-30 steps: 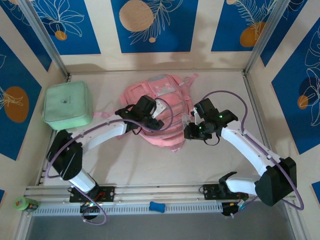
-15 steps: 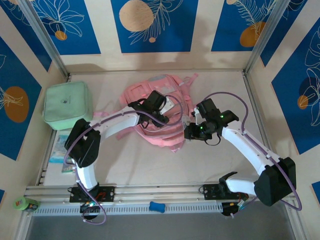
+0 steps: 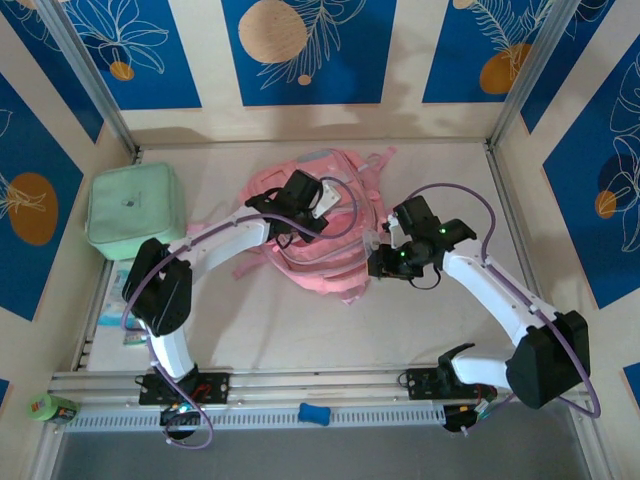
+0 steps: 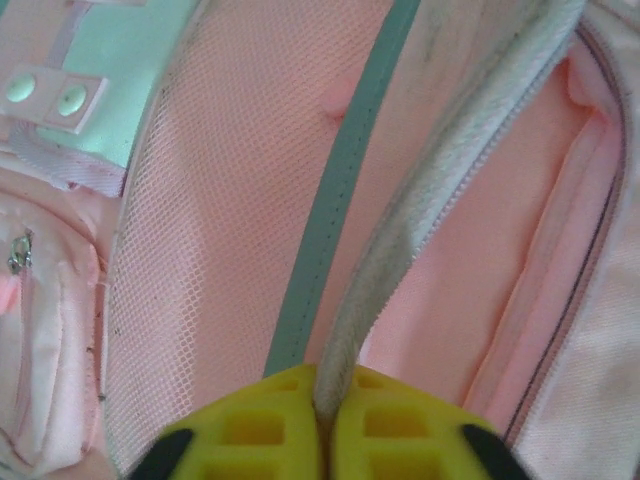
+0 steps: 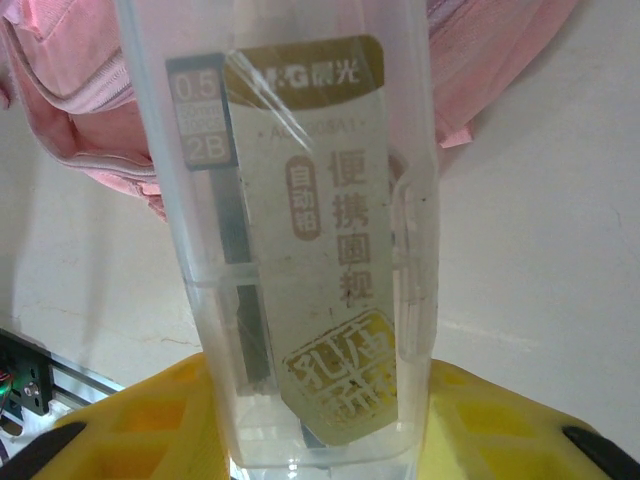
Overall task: Pack the student bag
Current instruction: Open the student bag at the top-center of the table, then place the loose stationery in the student bag, then move the loose stationery into the student bag.
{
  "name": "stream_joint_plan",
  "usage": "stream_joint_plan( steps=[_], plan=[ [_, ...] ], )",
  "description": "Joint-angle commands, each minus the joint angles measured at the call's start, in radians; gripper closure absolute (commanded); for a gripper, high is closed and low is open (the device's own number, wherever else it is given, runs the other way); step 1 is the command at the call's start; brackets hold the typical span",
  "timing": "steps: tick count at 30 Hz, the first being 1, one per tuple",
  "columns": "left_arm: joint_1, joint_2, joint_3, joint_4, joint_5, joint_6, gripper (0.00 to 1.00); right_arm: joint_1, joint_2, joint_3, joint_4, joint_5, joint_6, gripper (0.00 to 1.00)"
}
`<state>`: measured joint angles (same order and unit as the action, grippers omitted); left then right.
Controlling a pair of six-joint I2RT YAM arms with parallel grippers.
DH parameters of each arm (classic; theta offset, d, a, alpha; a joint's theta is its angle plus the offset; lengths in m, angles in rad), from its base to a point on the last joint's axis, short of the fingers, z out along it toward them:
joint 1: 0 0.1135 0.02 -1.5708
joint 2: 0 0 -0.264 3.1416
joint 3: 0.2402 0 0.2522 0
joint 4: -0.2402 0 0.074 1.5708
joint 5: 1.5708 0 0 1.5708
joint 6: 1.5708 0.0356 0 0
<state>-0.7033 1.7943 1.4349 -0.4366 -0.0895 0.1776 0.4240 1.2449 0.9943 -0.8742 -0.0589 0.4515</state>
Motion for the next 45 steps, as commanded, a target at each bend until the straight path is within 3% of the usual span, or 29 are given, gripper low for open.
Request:
stream_joint_plan(
  steps=[1, 9, 16, 19, 23, 27, 29, 33, 37, 45],
  plan=[
    [0.025, -0.011, 0.042, -0.019, -0.010, -0.046, 1.00, -0.003, 0.021, 0.029, 0.009, -0.057, -0.013, 0.66],
    [-0.008, -0.172, -0.031, 0.142, 0.155, -0.256, 1.00, -0.001, 0.114, 0.133, 0.028, -0.056, 0.002, 0.66],
    [-0.100, -0.151, 0.044, 0.129, 0.050, -0.456, 1.00, -0.005, 0.293, 0.297, 0.007, 0.013, -0.012, 0.66],
    [-0.109, -0.149, 0.035, 0.172, 0.060, -0.536, 1.00, -0.011, 0.350, 0.343, 0.020, 0.039, -0.005, 0.64],
    [-0.111, -0.143, 0.033, 0.183, 0.043, -0.594, 1.00, -0.018, 0.396, 0.375, 0.049, 0.001, 0.020, 0.55],
    [-0.109, -0.144, 0.034, 0.166, 0.028, -0.596, 1.00, -0.019, 0.340, 0.340, 0.103, -0.028, 0.047, 0.39],
    [-0.109, -0.148, 0.033, 0.154, 0.018, -0.592, 1.00, -0.032, 0.306, 0.315, 0.110, -0.062, 0.047, 0.38],
    [-0.108, -0.157, 0.032, 0.132, 0.020, -0.579, 1.00, -0.075, 0.222, 0.214, 0.135, -0.147, 0.044, 0.42],
    [-0.109, -0.164, 0.027, 0.128, 0.044, -0.592, 1.00, -0.098, 0.173, 0.109, 0.177, -0.208, 0.063, 0.55],
    [-0.109, -0.168, 0.024, 0.143, 0.063, -0.607, 1.00, -0.084, 0.245, 0.084, 0.334, -0.285, 0.134, 0.77]
  ],
)
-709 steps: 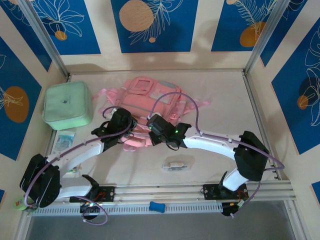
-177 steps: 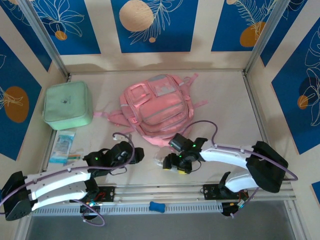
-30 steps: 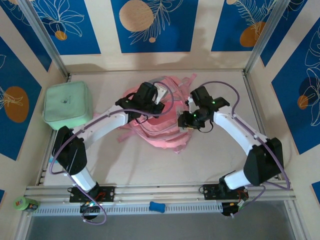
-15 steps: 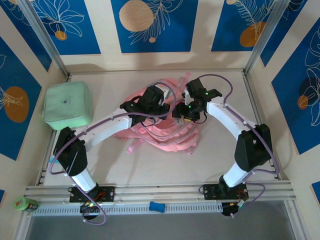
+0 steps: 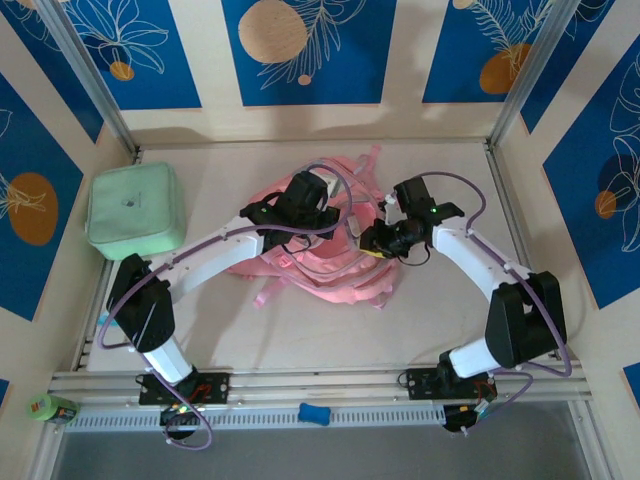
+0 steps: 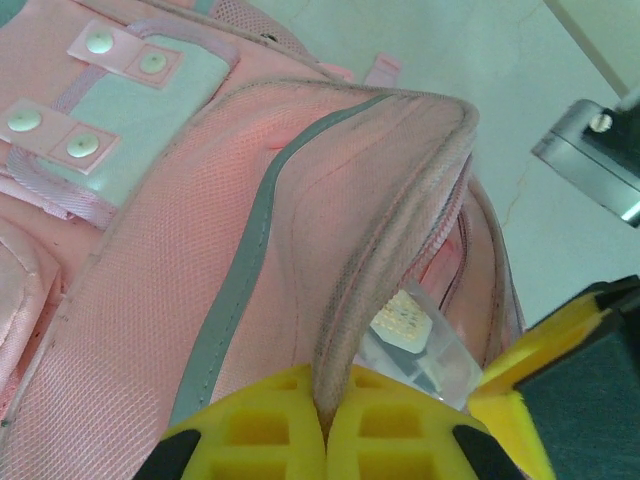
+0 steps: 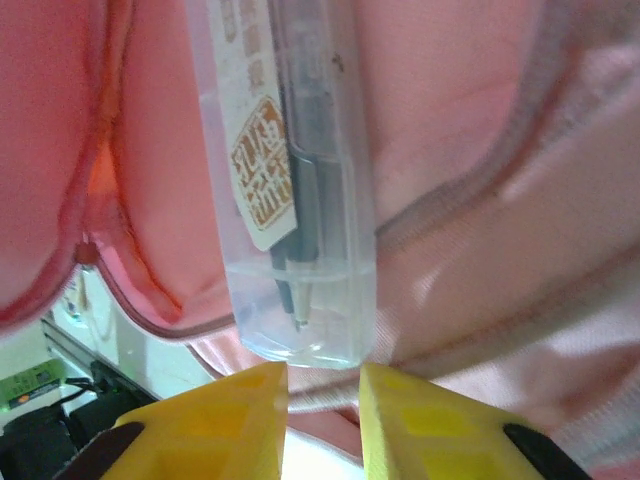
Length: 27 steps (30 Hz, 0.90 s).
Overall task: Pack the student bag
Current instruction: Move the loose stationery into the student bag.
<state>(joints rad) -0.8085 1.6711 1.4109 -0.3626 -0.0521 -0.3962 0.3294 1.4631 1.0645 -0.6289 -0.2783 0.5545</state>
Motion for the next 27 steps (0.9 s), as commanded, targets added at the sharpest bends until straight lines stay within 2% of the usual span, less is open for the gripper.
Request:
stream_joint_plan(
  steps=[1, 6, 10, 14, 18, 23, 27],
  plan=[
    [-0.003, -0.044, 0.050, 0.070, 0.025, -0.033, 1.00, 0.015, 0.044, 0.026, 0.101, -0.073, 0.046, 0.79],
    [-0.003, -0.039, 0.057, 0.062, 0.008, -0.040, 1.00, 0.069, 0.100, 0.046, 0.222, -0.092, 0.133, 0.84],
    [-0.001, -0.033, 0.063, 0.070, -0.009, -0.070, 1.00, 0.122, 0.132, 0.015, 0.405, -0.128, 0.229, 0.85],
    [0.002, -0.037, 0.062, 0.079, -0.021, -0.078, 1.00, 0.173, 0.111, -0.006, 0.496, -0.144, 0.236, 0.85],
    [0.005, -0.046, 0.056, 0.075, -0.016, -0.075, 1.00, 0.129, 0.021, -0.087, 0.506, -0.116, 0.247, 0.81],
    [0.006, -0.040, 0.051, 0.075, -0.008, -0.074, 1.00, 0.071, -0.006, -0.116, 0.385, -0.017, 0.219, 0.83],
    [0.006, -0.034, 0.037, 0.093, 0.021, -0.091, 1.00, 0.075, 0.016, -0.140, 0.472, -0.014, 0.250, 0.86]
  ],
)
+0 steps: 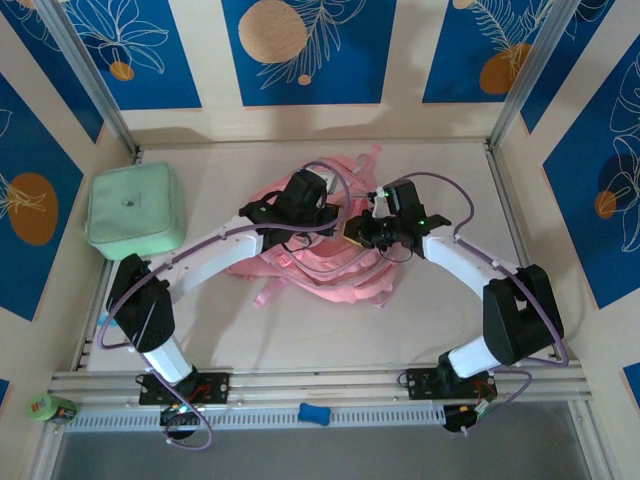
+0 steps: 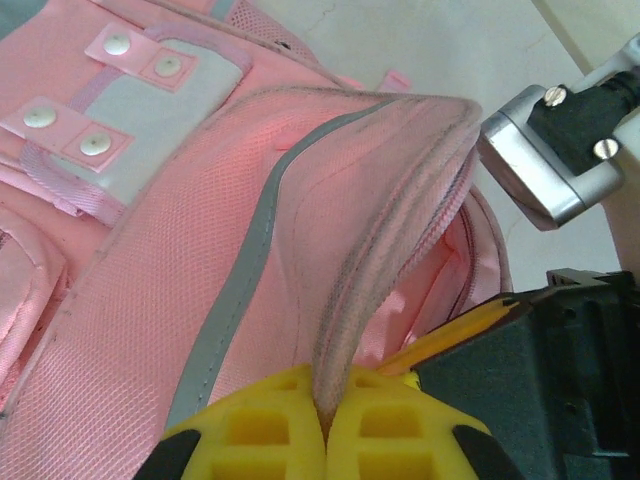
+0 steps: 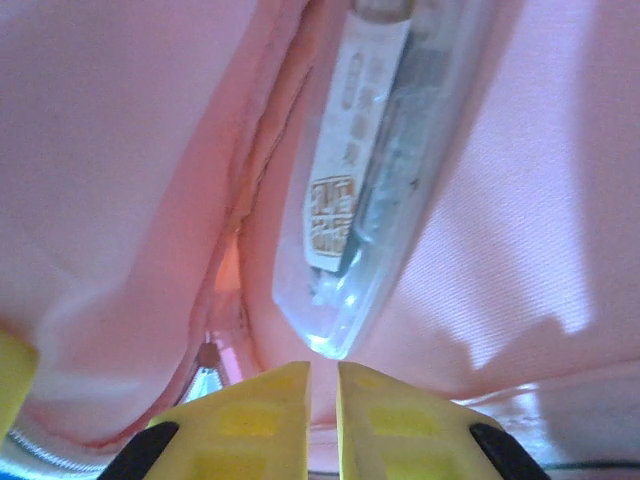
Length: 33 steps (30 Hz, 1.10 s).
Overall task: Pack the student bag
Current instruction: Move the loose stationery into the student bag, then close the student bag at the center of the table.
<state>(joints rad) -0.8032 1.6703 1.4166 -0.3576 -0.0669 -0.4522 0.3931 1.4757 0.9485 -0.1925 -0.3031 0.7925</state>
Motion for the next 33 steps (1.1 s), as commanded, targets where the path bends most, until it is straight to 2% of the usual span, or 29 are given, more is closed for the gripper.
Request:
stream_joint_plan(
  steps=[1, 4, 9, 15, 18, 19, 21, 24, 29, 33],
  plan=[
    [0.001, -0.032, 0.029, 0.086, 0.032, -0.038, 1.00, 0.019, 0.017, -0.016, 0.056, 0.013, 0.016, 0.87],
    [0.000, -0.032, 0.019, 0.097, 0.037, -0.048, 1.00, 0.051, 0.082, 0.042, 0.057, 0.049, 0.014, 0.89],
    [0.000, -0.034, 0.013, 0.089, 0.031, -0.050, 1.00, 0.085, 0.131, 0.097, 0.098, 0.036, 0.016, 0.92],
    [0.007, -0.038, -0.004, 0.075, 0.025, -0.052, 1.00, 0.066, -0.014, 0.041, -0.031, 0.122, -0.052, 0.91],
    [0.007, -0.021, -0.033, 0.119, 0.075, -0.070, 1.00, 0.035, -0.122, 0.000, -0.132, 0.185, -0.096, 0.88],
    [0.006, -0.013, -0.043, 0.136, 0.100, -0.074, 0.95, 0.025, -0.154, -0.004, -0.179, 0.205, -0.118, 0.88],
    [0.010, -0.012, -0.060, 0.155, 0.159, -0.095, 0.78, 0.012, -0.203, -0.005, -0.275, 0.252, -0.154, 0.87],
    [0.022, -0.061, -0.121, 0.244, 0.265, -0.131, 0.64, 0.009, -0.282, -0.015, -0.375, 0.308, -0.198, 0.84],
    [0.063, -0.212, -0.277, 0.339, 0.279, -0.178, 0.51, 0.031, -0.349, -0.013, -0.471, 0.351, -0.221, 0.73],
    [0.142, -0.283, -0.374, 0.318, 0.252, -0.178, 0.44, 0.115, -0.346, 0.001, -0.508, 0.416, -0.193, 0.63]
  ],
)
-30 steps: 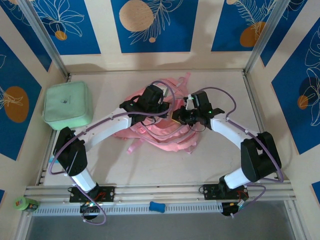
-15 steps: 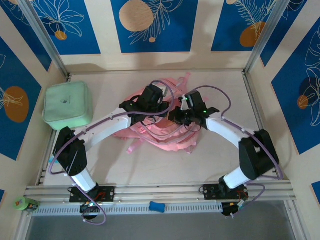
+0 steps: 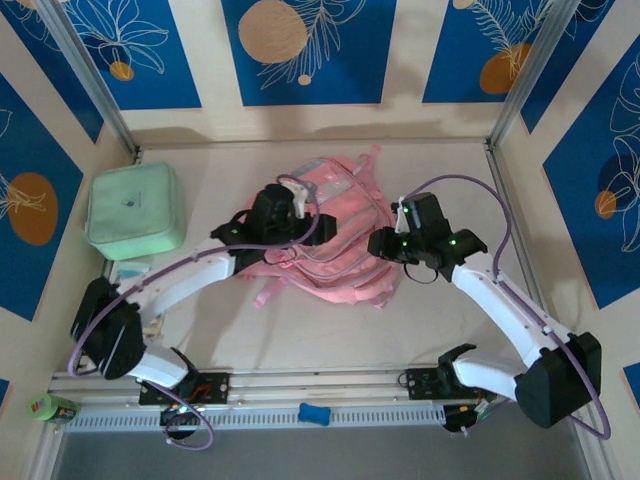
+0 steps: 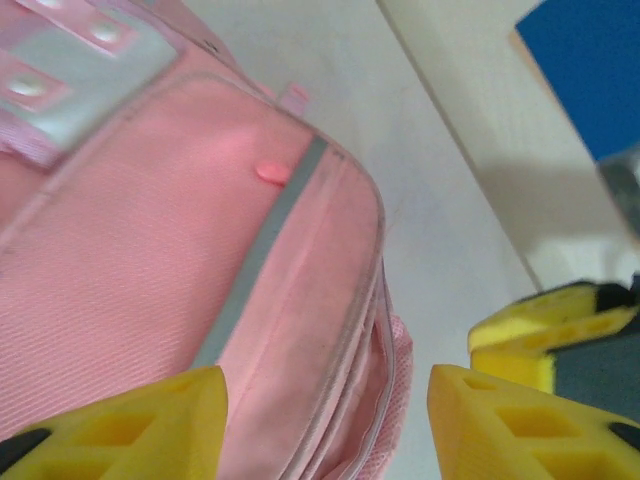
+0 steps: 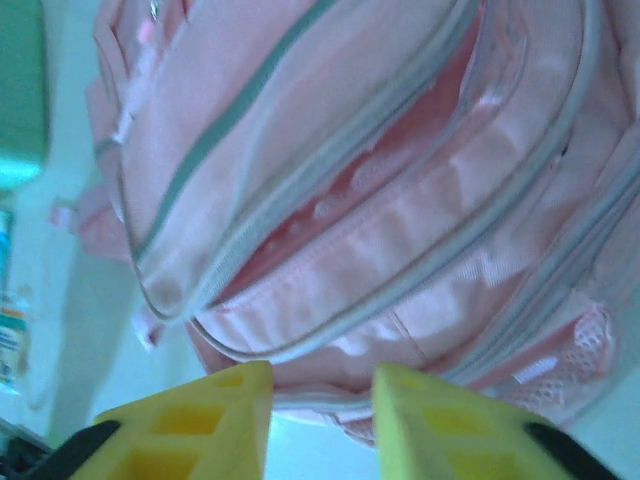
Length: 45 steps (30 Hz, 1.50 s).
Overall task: Pack the student bag
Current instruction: Close the student bag at the center of the table, then zip the student bag at the center of the table.
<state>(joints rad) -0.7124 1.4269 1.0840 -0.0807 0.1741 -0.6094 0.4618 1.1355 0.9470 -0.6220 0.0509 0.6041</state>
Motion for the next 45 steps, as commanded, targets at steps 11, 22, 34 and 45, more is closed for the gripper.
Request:
stream_joint_plan(
  steps=[11, 22, 34, 45],
  plan=[
    [0.247, -0.032, -0.266, 0.176, 0.023, -0.118, 0.40, 0.392, 0.213, 0.124, -0.073, 0.335, 0.247, 0.42],
    [0.279, 0.029, -0.317, 0.254, -0.010, -0.160, 0.41, 0.552, 0.484, 0.348, -0.103, 0.519, 0.482, 0.38],
    [0.319, 0.039, -0.342, 0.212, -0.032, -0.164, 0.41, 0.589, 0.784, 0.631, -0.249, 0.627, 0.758, 0.47],
    [0.321, 0.081, -0.388, 0.247, -0.049, -0.187, 0.42, 0.574, 0.955, 0.792, -0.444, 0.732, 1.028, 0.47]
  ],
)
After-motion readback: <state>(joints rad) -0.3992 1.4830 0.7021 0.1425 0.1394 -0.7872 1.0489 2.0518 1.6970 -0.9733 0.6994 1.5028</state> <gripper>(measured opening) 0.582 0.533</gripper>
